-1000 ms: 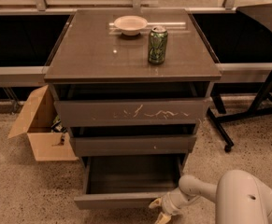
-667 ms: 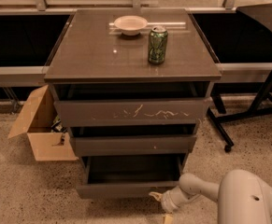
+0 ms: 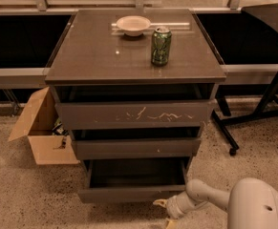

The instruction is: Close bottom drawer

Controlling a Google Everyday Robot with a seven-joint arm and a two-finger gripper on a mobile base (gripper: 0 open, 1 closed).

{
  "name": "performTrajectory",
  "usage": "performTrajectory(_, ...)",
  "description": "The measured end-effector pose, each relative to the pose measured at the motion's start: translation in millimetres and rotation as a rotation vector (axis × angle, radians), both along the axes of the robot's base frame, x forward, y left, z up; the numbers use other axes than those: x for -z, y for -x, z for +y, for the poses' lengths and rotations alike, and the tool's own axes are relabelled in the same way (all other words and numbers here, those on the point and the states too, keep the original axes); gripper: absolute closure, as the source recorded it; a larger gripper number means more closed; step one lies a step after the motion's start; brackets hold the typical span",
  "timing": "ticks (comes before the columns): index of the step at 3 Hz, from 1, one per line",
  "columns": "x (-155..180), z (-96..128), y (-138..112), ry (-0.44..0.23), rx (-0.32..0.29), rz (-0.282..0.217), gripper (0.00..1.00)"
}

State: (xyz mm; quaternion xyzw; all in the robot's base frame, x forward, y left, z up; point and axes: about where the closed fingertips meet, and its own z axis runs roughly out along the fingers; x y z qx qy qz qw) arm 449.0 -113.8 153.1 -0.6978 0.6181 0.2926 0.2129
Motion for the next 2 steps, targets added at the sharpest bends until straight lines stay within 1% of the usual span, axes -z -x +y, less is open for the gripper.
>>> performTrajectory(1,-9.5,-6.3,-17.7,0.012,0.011,-0.086,0.45)
performTrajectory(2,-19.7,-12.8,-44.5,0.024,0.023,-0.166,0.69)
